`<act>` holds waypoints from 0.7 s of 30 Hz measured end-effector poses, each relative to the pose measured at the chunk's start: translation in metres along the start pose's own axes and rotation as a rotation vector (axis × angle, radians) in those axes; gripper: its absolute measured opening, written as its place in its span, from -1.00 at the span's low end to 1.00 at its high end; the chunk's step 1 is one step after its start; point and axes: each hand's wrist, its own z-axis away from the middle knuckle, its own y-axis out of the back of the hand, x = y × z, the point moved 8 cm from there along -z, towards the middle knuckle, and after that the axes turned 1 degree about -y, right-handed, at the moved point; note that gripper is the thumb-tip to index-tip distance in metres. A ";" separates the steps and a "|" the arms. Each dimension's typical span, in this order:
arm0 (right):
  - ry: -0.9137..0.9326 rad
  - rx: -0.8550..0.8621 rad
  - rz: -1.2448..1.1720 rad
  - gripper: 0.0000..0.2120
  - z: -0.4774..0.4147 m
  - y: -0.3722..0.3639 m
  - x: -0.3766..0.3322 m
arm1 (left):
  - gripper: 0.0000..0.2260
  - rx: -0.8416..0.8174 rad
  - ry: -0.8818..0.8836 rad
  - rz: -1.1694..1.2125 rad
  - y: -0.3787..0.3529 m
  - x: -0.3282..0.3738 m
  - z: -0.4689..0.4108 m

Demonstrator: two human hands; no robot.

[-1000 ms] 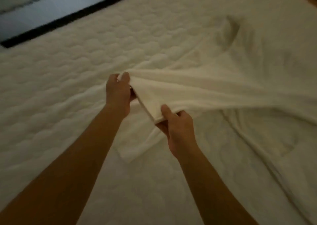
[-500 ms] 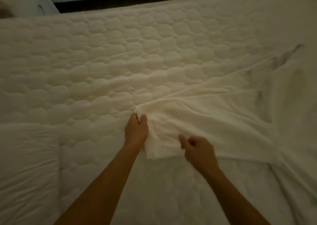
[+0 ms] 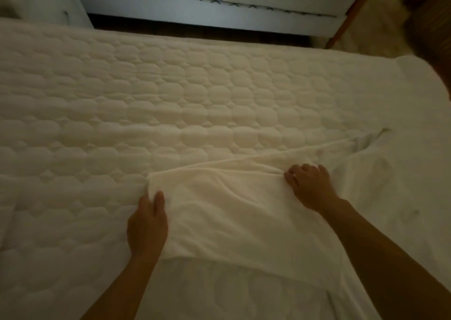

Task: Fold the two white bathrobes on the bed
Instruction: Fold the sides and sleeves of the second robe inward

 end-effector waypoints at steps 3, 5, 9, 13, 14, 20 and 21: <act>0.020 -0.136 -0.092 -0.40 -0.010 -0.010 0.019 | -0.62 0.063 -0.016 0.015 0.001 -0.005 0.003; 0.043 -0.123 -0.086 -0.23 -0.019 -0.004 0.028 | -0.64 0.102 -0.028 -0.006 0.001 -0.006 0.008; 0.103 0.248 -0.093 -0.30 -0.060 0.052 0.030 | -0.67 0.176 -0.067 -0.023 -0.001 0.002 0.011; 0.153 0.264 -0.049 -0.37 -0.097 0.047 0.018 | -0.63 0.223 -0.037 -0.127 -0.014 0.003 0.006; 0.152 0.232 -0.045 -0.38 -0.103 0.029 0.016 | -0.63 0.247 -0.015 -0.164 -0.015 0.000 0.005; 0.089 0.329 -0.172 -0.36 -0.108 -0.010 0.026 | -0.62 0.262 0.036 -0.307 -0.022 0.005 0.002; 0.107 0.334 -0.167 -0.31 -0.108 -0.007 0.023 | -0.62 0.248 0.056 -0.310 -0.021 0.007 0.004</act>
